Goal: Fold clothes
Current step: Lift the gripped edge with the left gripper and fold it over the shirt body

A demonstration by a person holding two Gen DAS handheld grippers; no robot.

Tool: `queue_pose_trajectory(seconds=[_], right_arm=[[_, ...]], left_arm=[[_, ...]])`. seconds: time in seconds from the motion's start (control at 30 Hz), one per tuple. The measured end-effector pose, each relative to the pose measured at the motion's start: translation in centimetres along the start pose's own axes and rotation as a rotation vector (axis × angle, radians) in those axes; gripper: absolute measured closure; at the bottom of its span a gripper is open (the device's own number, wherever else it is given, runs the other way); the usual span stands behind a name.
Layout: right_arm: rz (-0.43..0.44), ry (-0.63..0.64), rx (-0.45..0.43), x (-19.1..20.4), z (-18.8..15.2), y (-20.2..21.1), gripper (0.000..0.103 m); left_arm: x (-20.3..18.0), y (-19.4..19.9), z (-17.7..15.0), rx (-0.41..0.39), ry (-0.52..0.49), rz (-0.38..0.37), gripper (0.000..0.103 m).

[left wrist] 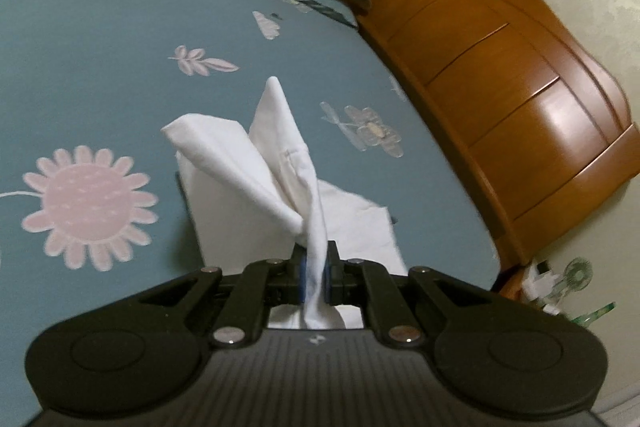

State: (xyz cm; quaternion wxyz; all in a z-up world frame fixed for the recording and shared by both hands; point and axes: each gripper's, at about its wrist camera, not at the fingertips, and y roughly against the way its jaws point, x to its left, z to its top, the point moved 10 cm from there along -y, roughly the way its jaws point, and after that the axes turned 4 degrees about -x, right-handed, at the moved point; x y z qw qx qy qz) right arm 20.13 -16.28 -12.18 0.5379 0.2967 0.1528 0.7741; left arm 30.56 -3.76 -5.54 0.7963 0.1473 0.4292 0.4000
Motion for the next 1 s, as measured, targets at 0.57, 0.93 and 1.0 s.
queue_pose_trajectory(seconds=[0.57, 0.93, 1.0], right_arm=[[0.027, 0.034, -0.008, -1.3, -0.9, 2.4, 0.000], [-0.013, 0.031, -0.036, -3.5, -0.7, 5.7, 0.000], [-0.020, 0.038, -0.037, -3.8, -0.8, 6.2, 0.000]], left_arm=[[-7.1, -6.2, 0.1, 0.038, 0.015, -0.079, 0.097], [-10.1, -11.7, -1.3, 0.120, -0.005, -0.105, 0.097], [-10.4, -12.6, -1.6, 0.133, -0.008, -0.106, 0.097]])
